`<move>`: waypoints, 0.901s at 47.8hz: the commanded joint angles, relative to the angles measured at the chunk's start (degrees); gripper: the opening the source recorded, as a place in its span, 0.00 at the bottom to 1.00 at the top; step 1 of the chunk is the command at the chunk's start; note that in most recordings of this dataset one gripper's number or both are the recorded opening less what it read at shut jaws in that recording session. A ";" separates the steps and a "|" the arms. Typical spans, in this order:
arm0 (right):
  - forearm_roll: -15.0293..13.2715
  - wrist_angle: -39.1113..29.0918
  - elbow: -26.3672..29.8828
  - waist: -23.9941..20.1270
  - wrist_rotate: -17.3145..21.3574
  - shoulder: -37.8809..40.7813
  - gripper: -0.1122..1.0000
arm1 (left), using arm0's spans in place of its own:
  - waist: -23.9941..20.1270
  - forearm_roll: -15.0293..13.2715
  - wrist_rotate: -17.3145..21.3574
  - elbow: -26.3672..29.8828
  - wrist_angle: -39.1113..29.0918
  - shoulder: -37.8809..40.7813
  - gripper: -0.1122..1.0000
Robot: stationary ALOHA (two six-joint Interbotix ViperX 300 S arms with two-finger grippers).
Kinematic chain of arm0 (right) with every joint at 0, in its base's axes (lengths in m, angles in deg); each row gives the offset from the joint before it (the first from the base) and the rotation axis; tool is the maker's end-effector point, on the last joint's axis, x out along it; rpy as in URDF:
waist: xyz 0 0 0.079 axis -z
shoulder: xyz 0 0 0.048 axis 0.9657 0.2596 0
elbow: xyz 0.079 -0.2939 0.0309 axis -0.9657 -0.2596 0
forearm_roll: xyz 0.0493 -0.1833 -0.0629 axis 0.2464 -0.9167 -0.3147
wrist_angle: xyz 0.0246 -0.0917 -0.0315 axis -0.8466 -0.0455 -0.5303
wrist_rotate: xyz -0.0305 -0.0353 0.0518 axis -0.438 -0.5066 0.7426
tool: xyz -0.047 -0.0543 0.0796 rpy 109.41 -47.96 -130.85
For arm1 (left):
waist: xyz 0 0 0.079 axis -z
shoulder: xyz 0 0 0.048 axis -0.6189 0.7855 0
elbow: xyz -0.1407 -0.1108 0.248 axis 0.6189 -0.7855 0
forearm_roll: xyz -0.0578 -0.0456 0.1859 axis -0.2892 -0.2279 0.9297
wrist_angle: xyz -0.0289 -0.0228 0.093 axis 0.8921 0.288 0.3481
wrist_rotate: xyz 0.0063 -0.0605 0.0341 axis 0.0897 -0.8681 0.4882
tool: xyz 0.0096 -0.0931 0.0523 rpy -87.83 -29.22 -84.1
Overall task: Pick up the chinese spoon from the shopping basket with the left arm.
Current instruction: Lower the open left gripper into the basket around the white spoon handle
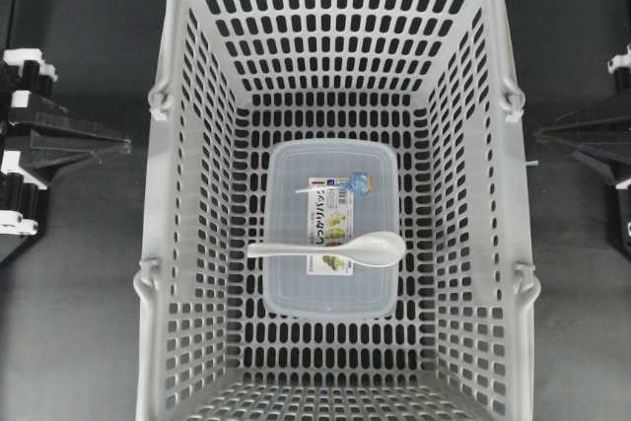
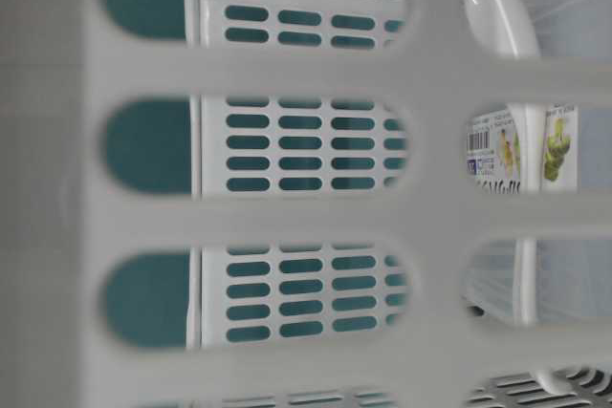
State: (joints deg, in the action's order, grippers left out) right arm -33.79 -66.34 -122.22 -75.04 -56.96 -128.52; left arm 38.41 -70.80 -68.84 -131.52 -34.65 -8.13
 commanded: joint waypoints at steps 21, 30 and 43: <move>0.35 -5.80 0.53 -0.97 5.71 0.88 0.10 | 4.66 2.37 -2.37 19.60 -21.80 14.41 0.10; 0.44 -8.88 0.44 -0.97 5.71 1.05 0.10 | 6.77 2.37 -2.99 28.12 -32.87 24.52 0.10; 0.35 -9.23 0.53 -0.97 5.71 0.79 0.49 | 7.82 2.29 -2.99 40.96 -41.22 38.67 0.10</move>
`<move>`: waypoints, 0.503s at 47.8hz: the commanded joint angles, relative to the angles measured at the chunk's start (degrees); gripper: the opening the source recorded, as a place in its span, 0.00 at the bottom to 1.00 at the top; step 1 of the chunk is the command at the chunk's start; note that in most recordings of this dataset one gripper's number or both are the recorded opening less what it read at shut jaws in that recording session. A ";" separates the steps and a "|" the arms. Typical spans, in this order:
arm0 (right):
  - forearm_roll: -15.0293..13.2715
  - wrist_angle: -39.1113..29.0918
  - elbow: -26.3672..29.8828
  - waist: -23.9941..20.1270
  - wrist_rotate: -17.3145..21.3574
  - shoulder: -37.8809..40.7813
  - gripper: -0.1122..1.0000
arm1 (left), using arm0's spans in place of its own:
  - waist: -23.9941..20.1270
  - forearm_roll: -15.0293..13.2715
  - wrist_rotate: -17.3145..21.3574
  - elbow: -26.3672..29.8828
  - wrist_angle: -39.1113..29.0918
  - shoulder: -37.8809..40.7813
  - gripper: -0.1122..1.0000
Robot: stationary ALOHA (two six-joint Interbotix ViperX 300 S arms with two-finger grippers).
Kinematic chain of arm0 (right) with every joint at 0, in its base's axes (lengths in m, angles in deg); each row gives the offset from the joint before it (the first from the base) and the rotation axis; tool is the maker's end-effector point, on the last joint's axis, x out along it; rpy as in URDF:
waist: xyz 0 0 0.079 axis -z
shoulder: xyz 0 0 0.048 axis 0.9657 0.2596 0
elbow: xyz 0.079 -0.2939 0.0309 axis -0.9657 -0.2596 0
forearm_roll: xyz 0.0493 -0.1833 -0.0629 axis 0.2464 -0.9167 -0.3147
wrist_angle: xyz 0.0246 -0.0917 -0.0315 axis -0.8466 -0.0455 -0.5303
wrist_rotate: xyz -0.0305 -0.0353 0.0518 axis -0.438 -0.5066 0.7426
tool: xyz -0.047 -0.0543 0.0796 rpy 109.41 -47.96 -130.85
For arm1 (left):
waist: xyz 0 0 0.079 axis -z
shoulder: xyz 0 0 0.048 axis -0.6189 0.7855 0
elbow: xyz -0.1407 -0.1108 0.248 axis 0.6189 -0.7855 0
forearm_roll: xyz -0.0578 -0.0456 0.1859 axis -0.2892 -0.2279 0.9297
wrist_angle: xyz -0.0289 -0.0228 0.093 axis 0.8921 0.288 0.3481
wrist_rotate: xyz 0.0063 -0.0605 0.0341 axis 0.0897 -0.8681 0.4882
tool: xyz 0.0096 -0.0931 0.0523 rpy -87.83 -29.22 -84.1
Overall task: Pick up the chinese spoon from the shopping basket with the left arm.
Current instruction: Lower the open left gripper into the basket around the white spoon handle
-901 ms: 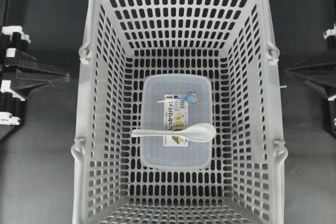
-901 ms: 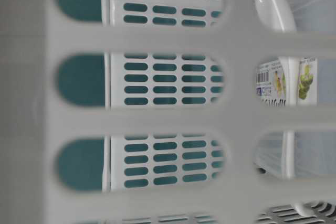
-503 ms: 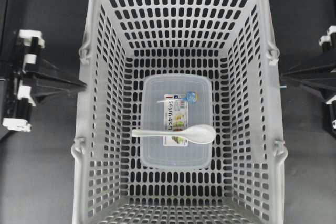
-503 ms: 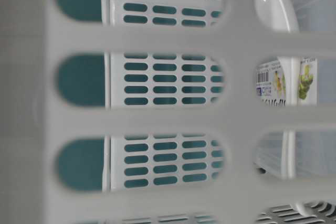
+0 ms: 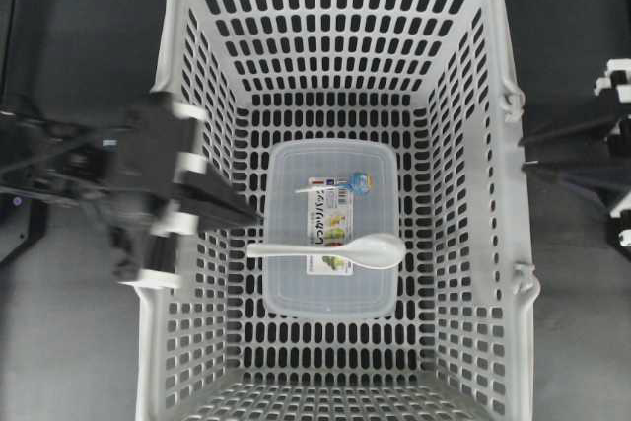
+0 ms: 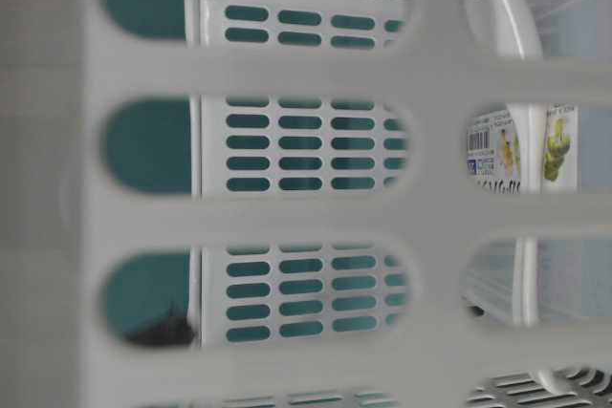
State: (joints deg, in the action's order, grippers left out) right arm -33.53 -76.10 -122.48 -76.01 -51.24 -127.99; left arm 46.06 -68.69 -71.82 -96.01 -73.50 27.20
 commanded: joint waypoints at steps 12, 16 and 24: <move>0.09 1.41 0.62 -0.97 -0.35 -0.09 0.74 | 0.26 0.26 -0.62 16.00 -16.96 12.83 0.10; 0.09 1.58 0.53 -1.05 -0.35 -0.18 0.73 | 0.26 0.26 -1.05 18.19 -18.37 14.85 0.11; 0.09 2.46 0.44 -1.05 -0.26 -0.18 0.73 | 0.26 0.26 -2.55 20.57 -19.60 18.19 0.31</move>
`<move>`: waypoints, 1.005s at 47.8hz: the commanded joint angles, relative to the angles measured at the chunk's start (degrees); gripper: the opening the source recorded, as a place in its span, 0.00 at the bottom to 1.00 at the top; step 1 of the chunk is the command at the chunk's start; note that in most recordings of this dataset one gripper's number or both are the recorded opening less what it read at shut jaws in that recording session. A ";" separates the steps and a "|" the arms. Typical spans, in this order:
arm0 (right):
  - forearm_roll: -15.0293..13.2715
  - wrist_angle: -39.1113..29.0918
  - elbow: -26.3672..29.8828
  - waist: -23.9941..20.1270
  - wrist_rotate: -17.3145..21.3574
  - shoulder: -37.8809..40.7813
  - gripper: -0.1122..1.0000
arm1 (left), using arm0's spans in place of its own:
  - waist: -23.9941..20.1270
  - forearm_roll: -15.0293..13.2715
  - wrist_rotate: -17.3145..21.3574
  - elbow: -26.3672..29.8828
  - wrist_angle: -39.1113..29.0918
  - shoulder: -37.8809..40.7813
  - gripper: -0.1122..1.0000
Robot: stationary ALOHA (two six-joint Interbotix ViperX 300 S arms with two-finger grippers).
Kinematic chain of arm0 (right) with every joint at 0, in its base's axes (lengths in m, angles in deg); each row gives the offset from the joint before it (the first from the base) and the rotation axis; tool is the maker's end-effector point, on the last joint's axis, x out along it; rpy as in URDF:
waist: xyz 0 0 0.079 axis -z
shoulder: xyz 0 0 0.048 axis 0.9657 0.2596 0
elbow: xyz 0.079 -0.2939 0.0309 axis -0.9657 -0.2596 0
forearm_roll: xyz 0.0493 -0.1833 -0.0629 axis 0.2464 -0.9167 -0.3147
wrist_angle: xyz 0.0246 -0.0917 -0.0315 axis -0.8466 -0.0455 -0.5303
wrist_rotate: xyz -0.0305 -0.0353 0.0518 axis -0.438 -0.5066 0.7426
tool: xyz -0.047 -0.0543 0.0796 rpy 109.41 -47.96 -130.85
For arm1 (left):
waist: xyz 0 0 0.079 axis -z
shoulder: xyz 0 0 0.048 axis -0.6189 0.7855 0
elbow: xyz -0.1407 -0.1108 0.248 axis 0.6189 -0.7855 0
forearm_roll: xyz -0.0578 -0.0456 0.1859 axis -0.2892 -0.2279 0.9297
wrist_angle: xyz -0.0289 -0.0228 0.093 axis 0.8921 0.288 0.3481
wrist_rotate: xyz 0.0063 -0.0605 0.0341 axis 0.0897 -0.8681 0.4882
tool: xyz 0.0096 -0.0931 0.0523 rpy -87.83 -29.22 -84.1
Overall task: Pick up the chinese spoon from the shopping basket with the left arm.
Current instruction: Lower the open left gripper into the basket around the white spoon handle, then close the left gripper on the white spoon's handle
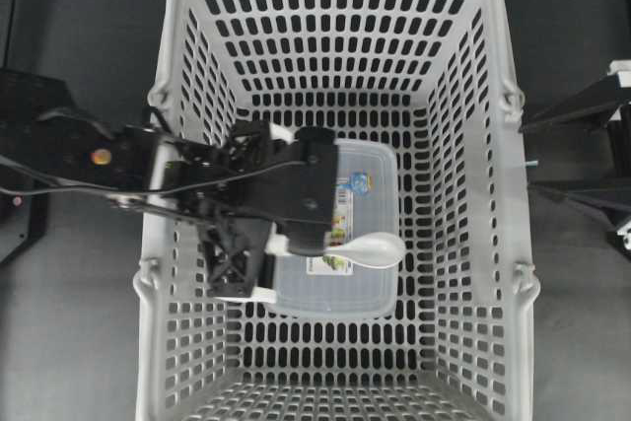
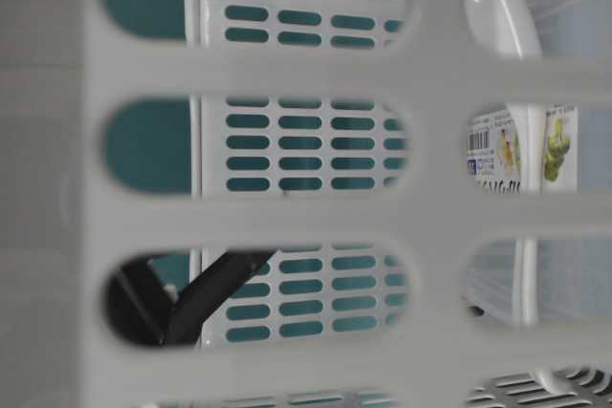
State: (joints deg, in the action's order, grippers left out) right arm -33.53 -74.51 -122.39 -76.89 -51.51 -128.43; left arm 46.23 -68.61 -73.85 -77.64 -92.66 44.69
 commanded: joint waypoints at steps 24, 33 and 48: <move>0.09 0.88 -0.35 -0.18 0.18 0.09 0.73 | 1.41 0.18 -3.87 9.40 -6.42 13.71 0.88; 0.09 0.88 -0.70 -0.18 0.35 0.09 0.73 | 1.41 0.18 -3.96 7.82 -6.94 16.17 0.88; 0.09 0.88 -0.97 -0.09 0.53 0.09 0.73 | 1.41 0.18 -3.78 5.89 -8.96 15.91 0.63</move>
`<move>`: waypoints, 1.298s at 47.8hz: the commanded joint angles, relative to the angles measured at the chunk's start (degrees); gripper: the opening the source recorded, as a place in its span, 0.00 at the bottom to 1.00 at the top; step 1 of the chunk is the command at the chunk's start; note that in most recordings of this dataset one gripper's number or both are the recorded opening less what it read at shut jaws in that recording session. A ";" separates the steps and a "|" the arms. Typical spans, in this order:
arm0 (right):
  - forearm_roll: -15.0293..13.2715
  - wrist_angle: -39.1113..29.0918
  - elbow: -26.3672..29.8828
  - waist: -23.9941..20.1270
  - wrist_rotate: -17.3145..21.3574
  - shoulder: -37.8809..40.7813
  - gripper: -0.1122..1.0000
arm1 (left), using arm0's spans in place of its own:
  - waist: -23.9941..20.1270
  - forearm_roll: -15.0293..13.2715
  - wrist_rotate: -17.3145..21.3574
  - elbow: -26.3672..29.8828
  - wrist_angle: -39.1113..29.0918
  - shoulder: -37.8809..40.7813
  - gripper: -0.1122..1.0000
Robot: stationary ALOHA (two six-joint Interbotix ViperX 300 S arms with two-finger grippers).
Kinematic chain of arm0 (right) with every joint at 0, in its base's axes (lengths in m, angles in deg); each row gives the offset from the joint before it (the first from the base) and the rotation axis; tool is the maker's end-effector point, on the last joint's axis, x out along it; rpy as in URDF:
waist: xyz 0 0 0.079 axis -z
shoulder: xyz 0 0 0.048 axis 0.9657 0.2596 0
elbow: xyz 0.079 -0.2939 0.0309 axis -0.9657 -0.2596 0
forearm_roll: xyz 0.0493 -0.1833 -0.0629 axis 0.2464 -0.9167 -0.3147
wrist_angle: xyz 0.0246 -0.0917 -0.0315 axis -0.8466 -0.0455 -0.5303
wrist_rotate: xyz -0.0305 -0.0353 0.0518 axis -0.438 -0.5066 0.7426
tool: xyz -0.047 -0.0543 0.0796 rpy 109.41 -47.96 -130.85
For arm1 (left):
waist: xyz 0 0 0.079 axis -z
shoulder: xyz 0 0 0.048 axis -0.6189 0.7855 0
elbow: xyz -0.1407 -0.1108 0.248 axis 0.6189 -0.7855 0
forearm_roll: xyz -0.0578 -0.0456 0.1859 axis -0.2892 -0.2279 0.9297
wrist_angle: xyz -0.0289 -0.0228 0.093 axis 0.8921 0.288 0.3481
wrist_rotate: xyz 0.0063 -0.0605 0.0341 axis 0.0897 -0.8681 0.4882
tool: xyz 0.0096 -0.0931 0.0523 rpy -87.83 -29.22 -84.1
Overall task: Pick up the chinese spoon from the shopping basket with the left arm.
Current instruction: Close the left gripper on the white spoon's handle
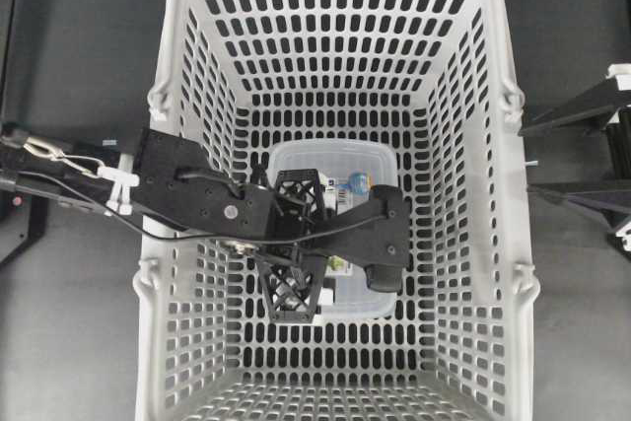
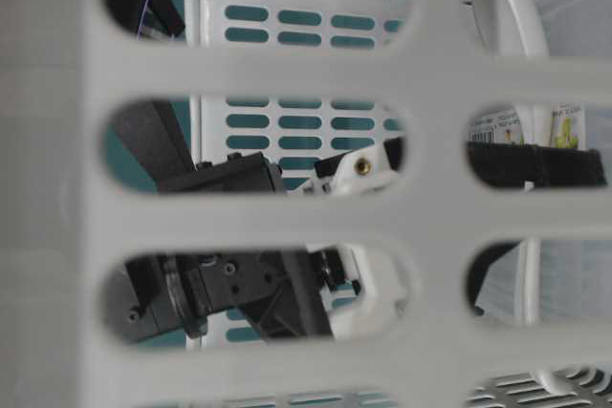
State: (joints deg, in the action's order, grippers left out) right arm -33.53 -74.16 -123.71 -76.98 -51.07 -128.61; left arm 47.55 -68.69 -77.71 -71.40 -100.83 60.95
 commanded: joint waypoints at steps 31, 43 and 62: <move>0.09 1.41 -0.70 0.00 0.18 0.26 0.73 | 0.00 0.26 -0.26 19.16 -18.37 -7.21 0.21; 0.09 1.41 -0.70 0.00 0.26 -0.18 0.73 | 0.79 0.26 -0.44 33.93 -30.41 -4.48 0.21; 0.09 1.41 -0.70 -0.09 0.26 -0.88 0.73 | 0.79 0.26 0.00 37.00 -32.52 -1.58 0.21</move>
State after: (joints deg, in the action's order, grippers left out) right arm -33.53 -73.37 -124.85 -76.98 -50.89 -129.75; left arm 48.16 -68.61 -77.80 -35.28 -133.44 60.51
